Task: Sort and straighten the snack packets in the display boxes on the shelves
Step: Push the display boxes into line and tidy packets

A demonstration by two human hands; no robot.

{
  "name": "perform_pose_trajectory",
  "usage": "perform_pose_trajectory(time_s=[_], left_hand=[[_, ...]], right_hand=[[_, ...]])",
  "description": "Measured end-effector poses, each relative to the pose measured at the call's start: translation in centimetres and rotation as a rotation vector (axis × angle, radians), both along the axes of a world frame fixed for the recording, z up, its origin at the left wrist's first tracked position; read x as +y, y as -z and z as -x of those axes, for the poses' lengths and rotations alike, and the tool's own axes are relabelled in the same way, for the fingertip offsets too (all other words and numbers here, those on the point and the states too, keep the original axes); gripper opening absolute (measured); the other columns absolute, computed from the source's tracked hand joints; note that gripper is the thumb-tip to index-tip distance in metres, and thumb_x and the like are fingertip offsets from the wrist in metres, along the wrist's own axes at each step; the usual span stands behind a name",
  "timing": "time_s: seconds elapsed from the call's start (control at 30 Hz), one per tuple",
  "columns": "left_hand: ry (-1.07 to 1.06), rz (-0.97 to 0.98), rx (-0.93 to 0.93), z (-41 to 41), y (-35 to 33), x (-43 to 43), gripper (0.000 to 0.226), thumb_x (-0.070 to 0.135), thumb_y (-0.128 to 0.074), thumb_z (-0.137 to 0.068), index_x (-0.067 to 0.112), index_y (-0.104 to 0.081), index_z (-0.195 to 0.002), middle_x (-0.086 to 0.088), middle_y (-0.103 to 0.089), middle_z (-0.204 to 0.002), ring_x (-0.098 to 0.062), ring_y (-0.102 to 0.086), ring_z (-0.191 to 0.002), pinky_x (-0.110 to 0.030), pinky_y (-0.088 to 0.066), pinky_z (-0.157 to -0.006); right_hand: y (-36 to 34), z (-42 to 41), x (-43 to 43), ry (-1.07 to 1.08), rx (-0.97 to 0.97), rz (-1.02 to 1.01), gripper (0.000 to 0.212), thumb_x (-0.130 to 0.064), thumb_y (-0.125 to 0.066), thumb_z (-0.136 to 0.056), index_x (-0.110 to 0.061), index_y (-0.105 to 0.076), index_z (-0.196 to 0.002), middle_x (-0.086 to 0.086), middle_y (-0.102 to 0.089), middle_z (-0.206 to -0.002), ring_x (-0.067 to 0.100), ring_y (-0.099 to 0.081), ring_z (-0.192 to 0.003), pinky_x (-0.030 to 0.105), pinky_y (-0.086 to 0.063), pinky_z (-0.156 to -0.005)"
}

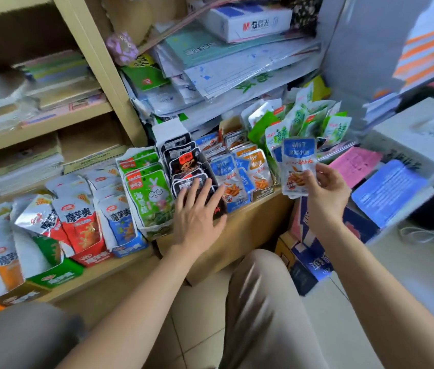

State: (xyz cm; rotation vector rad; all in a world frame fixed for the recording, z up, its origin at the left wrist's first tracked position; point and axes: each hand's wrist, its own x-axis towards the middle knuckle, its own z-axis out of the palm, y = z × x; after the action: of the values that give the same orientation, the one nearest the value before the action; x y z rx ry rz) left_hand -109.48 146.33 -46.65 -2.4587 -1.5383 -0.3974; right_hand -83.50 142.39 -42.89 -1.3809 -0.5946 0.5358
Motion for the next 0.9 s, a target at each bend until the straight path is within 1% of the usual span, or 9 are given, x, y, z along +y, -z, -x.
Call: perform_pose_trajectory(time_s=[0.17, 0.27, 0.4, 0.5, 0.57, 0.63, 0.7, 0.8, 0.9], left_hand=[[-0.026, -0.015, -0.043, -0.5, -0.3, 0.1, 0.063, 0.056, -0.054, -0.089, 0.038, -0.042, -0.148, 0.004, -0.048, -0.152, -0.024, -0.036, -0.145, -0.049, -0.024, -0.12], [-0.035, 0.012, -0.078, -0.5, -0.9, 0.5, 0.06, 0.055, -0.056, -0.088, 0.038, -0.049, -0.144, 0.006, -0.053, -0.148, -0.022, -0.04, -0.142, -0.047, -0.03, -0.116], [0.056, 0.027, -0.032, 0.7, -0.6, 0.5, 0.074, 0.052, -0.062, -0.088, 0.033, -0.036, -0.154, 0.004, -0.042, -0.157, -0.022, -0.03, -0.149, -0.046, -0.025, -0.12], [0.128, 0.048, -0.061, 1.8, -0.4, 0.3, 0.077, 0.044, -0.062, -0.09, 0.029, -0.028, -0.158, 0.003, -0.028, -0.164, -0.02, -0.018, -0.154, -0.042, -0.011, -0.124], [0.144, 0.087, -0.102, 2.2, -0.4, 0.1, 0.075, 0.041, -0.061, -0.092, 0.029, -0.027, -0.158, 0.005, -0.022, -0.166, -0.016, -0.011, -0.155, -0.038, -0.003, -0.125], [0.147, 0.116, -0.149, 2.3, -0.4, 0.1, 0.072, 0.039, -0.062, -0.092, 0.031, -0.031, -0.157, 0.008, -0.022, -0.165, -0.013, -0.01, -0.155, -0.036, -0.001, -0.124], [0.138, 0.126, -0.242, 2.1, -0.6, 0.2, 0.066, 0.037, -0.064, -0.092, 0.03, -0.04, -0.153, 0.01, -0.031, -0.162, -0.011, -0.018, -0.153, -0.038, -0.008, -0.124], [0.123, 0.035, -0.377, 1.8, -1.3, 0.8, 0.054, 0.029, -0.069, -0.09, 0.023, -0.056, -0.142, 0.008, -0.054, -0.146, -0.013, -0.044, -0.139, -0.042, -0.034, -0.117], [0.123, -0.081, -0.406, 1.2, -2.5, 2.1, 0.048, 0.024, -0.073, -0.088, 0.018, -0.062, -0.135, 0.004, -0.062, -0.136, -0.016, -0.052, -0.127, -0.042, -0.042, -0.109]], right_hand=[[-0.4, -1.0, 2.2, -0.133, -0.011, -0.044, 0.02, -0.017, -0.069, -0.094, -0.009, -0.066, -0.112, 0.006, -0.075, -0.1, 0.018, -0.074, -0.093, 0.042, -0.061, -0.084], [-0.9, 0.3, 3.5, -0.221, 0.01, -0.074, 0.02, -0.014, -0.068, -0.094, -0.008, -0.065, -0.113, 0.006, -0.075, -0.1, 0.018, -0.074, -0.094, 0.038, -0.061, -0.083], [-1.0, 3.8, 5.8, -0.325, -0.009, -0.082, 0.016, -0.013, -0.07, -0.093, -0.013, -0.065, -0.108, 0.006, -0.076, -0.097, 0.016, -0.074, -0.09, 0.032, -0.061, -0.079], [0.9, 5.7, 7.2, -0.333, -0.269, 0.072, 0.022, -0.02, -0.074, -0.09, -0.013, -0.069, -0.11, -0.003, -0.075, -0.095, 0.006, -0.072, -0.083, 0.031, -0.061, -0.077], [1.9, 5.9, 7.4, -0.313, -0.457, 0.158, 0.024, -0.025, -0.075, -0.089, -0.013, -0.072, -0.109, -0.003, -0.075, -0.094, 0.003, -0.066, -0.078, 0.021, -0.057, -0.074], [2.0, 5.8, 7.2, -0.296, -0.537, 0.193, 0.023, -0.028, -0.076, -0.088, -0.014, -0.073, -0.107, -0.002, -0.075, -0.093, 0.004, -0.064, -0.076, 0.015, -0.053, -0.07], [1.8, 5.5, 7.0, -0.295, -0.569, 0.22, 0.023, -0.03, -0.077, -0.087, -0.016, -0.073, -0.105, -0.001, -0.075, -0.091, 0.008, -0.066, -0.076, 0.023, -0.054, -0.071], [1.8, 4.8, 6.7, -0.305, -0.613, 0.271, 0.026, -0.035, -0.076, -0.087, -0.017, -0.072, -0.106, -0.003, -0.075, -0.089, 0.007, -0.064, -0.073, 0.02, -0.047, -0.066], [1.9, 4.2, 6.5, -0.312, -0.603, 0.282, 0.027, -0.036, -0.076, -0.087, -0.018, -0.071, -0.105, -0.003, -0.074, -0.087, 0.008, -0.065, -0.071, 0.022, -0.05, -0.065]])
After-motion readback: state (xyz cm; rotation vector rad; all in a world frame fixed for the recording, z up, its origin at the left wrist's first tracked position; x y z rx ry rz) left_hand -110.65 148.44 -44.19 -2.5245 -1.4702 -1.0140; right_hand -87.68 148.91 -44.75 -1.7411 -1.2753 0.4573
